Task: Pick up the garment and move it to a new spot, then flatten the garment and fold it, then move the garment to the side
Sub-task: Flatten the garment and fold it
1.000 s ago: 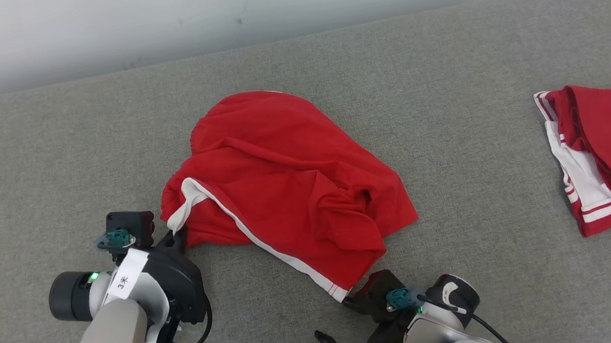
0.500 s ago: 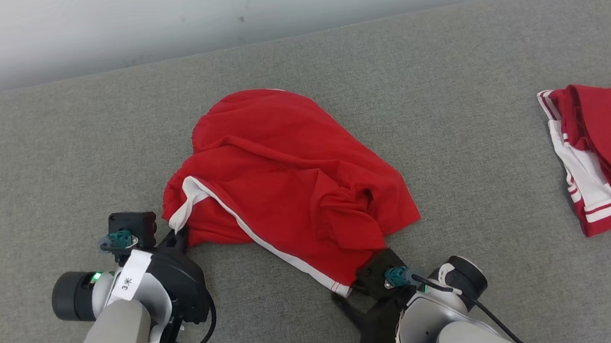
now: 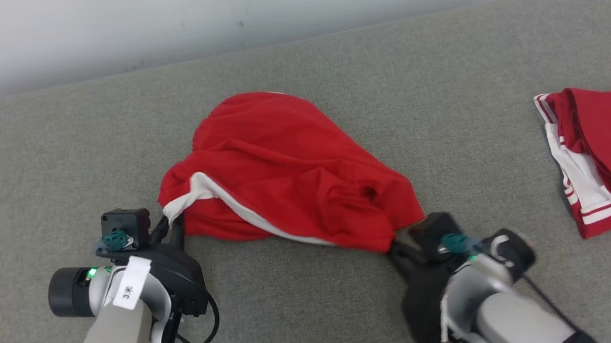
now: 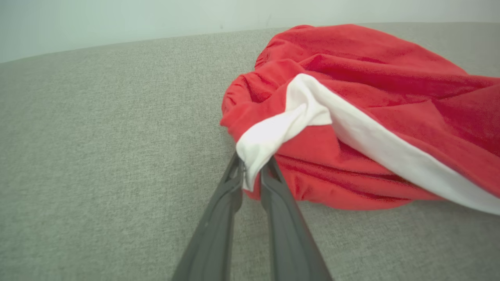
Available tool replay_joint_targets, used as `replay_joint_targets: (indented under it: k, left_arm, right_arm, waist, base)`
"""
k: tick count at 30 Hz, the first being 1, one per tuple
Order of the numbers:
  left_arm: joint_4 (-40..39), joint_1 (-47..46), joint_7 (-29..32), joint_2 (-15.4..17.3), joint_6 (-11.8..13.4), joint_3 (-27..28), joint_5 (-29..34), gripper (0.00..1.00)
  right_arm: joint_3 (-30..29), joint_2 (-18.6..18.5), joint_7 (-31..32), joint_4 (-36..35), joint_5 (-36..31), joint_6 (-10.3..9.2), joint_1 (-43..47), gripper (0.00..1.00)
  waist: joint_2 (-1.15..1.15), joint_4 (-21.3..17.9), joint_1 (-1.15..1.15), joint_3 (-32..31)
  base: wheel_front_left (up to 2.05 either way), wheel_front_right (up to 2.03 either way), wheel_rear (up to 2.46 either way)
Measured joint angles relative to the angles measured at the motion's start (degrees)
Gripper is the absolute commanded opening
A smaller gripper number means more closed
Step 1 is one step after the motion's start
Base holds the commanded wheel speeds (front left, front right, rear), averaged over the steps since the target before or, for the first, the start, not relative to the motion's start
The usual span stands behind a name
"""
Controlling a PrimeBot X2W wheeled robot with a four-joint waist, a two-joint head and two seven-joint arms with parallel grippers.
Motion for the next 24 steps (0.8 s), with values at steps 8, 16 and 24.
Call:
replay_joint_targets:
  k: [8, 16, 24]
  left_arm:
    - [-1.0, 2.4, -2.6, 0.0, -1.1, -3.8, 2.8, 0.03]
    - [-2.8, 7.6, -3.7, -0.9, -2.3, -7.9, 4.4, 1.0]
    - [-3.6, 9.9, -4.1, -0.3, -2.3, -7.9, 4.3, 1.0]
  right_arm:
    - [-5.9, -6.5, -2.5, -3.6, 0.1, -1.35, 4.1, 0.0]
    - [-9.9, -8.5, -3.2, -6.1, 0.3, -2.04, 8.9, 0.0]
    - [-12.5, -9.0, -3.1, -7.5, 0.3, -2.3, 10.8, 0.0]
  waist:
    - [0.0, -0.2, -0.01, -2.1]
    - [0.0, -1.3, -0.01, -3.8]
    - [0.0, -1.3, -0.01, -4.4]
  base:
    - [0.0, 0.0, 0.0]
    - [0.0, 0.0, 0.0]
    - [0.0, 0.0, 0.0]
